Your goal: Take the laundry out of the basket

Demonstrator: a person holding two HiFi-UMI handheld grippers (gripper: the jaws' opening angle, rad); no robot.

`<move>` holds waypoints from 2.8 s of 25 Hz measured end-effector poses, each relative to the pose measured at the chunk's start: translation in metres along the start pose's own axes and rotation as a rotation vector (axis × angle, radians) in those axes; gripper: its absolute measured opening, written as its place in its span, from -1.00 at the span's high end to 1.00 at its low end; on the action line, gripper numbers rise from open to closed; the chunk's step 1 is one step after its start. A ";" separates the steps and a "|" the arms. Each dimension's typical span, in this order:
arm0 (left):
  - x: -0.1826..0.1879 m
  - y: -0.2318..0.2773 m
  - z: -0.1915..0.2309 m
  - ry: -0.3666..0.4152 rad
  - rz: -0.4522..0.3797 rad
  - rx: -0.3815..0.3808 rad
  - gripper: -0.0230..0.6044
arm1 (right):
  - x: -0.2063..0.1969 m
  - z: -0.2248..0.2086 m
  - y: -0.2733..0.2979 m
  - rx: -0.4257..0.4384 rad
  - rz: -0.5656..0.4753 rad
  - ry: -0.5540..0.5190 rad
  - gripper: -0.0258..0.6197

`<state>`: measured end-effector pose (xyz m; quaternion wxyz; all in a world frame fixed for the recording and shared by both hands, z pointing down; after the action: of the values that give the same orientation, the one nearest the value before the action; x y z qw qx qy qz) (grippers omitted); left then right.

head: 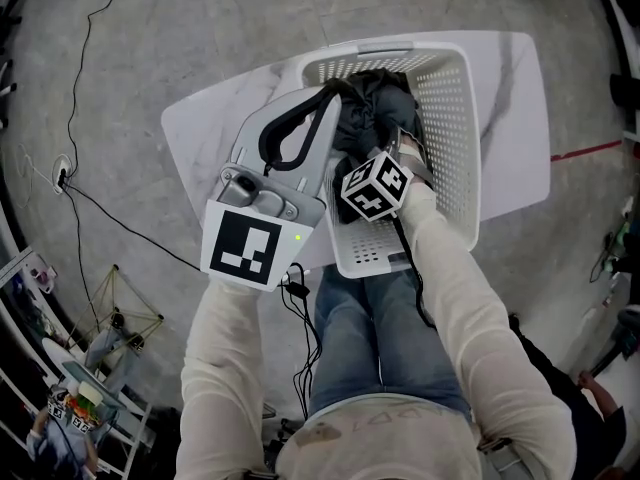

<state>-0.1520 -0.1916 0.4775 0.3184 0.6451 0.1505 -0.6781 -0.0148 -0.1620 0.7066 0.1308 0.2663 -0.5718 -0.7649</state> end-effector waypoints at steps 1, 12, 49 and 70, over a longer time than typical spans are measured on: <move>-0.001 -0.001 0.000 0.001 0.001 0.002 0.93 | -0.001 -0.004 -0.004 0.029 -0.024 0.039 -0.19; 0.009 0.000 -0.009 0.012 -0.010 0.008 0.93 | -0.001 -0.038 -0.064 0.261 -0.220 0.415 0.28; 0.249 -0.134 -0.209 0.179 -0.187 -0.019 0.93 | -0.042 -0.067 -0.530 0.048 -1.037 0.520 0.44; 0.267 -0.208 -0.361 0.208 -0.196 0.066 0.93 | -0.142 -0.020 -0.630 0.039 -1.181 0.438 0.44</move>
<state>0.0087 0.1235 0.1309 0.2120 0.7040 0.2227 -0.6402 0.1793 0.0899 0.1443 -0.2047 0.6898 -0.3023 -0.6252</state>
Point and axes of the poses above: the fingertips, and each gripper's own axes: y forward along the fingers, z to its left, x out of its top, the point moved 8 cm from there along -y, backward along the fingers, and after that the axes turned 4 degrees about z, right-handed, at the moved point
